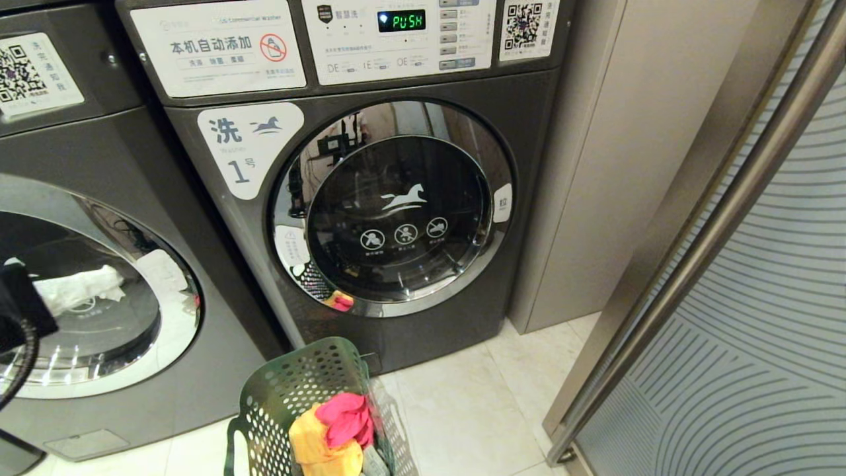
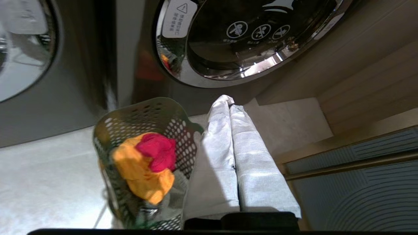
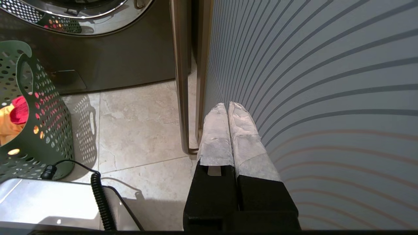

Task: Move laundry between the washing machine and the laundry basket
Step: Open the lid of the washing machine

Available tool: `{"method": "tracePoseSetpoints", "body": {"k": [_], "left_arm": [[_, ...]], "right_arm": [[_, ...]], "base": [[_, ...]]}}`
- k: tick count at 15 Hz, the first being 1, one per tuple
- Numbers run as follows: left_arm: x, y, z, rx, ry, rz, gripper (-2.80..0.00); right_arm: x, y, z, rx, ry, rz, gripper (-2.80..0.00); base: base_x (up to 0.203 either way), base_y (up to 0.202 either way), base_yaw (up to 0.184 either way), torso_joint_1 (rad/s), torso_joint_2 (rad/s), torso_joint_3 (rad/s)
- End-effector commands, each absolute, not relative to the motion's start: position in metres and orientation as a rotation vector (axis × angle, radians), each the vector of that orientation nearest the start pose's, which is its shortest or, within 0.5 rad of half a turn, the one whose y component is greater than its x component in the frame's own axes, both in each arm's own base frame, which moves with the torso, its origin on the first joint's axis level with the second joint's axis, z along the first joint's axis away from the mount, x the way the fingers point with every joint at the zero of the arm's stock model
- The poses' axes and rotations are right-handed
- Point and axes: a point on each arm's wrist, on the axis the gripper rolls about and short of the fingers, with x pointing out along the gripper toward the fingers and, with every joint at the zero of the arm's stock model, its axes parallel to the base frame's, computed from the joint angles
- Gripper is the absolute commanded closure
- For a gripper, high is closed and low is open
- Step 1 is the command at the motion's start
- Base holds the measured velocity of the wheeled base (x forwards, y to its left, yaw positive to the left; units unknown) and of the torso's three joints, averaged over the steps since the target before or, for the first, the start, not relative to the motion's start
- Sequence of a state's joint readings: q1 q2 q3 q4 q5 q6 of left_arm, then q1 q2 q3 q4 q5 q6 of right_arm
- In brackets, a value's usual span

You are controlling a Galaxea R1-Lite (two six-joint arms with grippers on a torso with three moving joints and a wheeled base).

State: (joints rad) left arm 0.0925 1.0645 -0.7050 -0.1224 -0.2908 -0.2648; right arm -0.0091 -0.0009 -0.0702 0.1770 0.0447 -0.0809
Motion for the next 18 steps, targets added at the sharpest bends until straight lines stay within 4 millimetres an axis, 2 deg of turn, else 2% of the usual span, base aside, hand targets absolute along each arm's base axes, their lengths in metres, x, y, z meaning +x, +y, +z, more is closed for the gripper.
{"method": "tracePoseSetpoints", "body": {"k": [1,4,6,7,10,14,18], "left_arm": [[0.174,0.025,0.221,-0.370,0.329,-0.201,-2.80],[0.174,0.055,0.213,-0.440,0.336,-0.204,-2.80],[0.171,0.066,0.212,-0.465,0.320,-0.250,-2.80],[0.176,0.072,0.210,-0.469,0.316,-0.261,-2.80],[0.208,0.089,0.198,-0.430,0.272,-0.274,-2.80],[0.258,0.115,0.165,-0.326,0.230,-0.288,-2.80],[0.275,0.133,0.148,-0.237,0.231,-0.273,-2.80]], "right_arm": [[-0.029,0.001,0.077,-0.081,0.106,0.041,0.00],[-0.029,0.001,0.076,-0.080,0.107,0.041,0.00],[-0.029,0.001,0.077,-0.080,0.106,0.041,0.00],[-0.029,0.001,0.077,-0.080,0.106,0.041,0.00],[-0.029,0.001,0.077,-0.081,0.106,0.041,0.00],[-0.029,0.001,0.077,-0.079,0.106,0.041,0.00],[-0.029,0.001,0.077,-0.080,0.106,0.040,0.00]], "base": [[0.000,0.000,0.000,0.000,0.00,0.000],[0.000,0.000,0.000,0.000,0.00,0.000],[0.000,0.000,0.000,0.000,0.00,0.000],[0.000,0.000,0.000,0.000,0.00,0.000],[0.000,0.000,0.000,0.000,0.00,0.000],[0.000,0.000,0.000,0.000,0.00,0.000],[0.000,0.000,0.000,0.000,0.00,0.000]]}}
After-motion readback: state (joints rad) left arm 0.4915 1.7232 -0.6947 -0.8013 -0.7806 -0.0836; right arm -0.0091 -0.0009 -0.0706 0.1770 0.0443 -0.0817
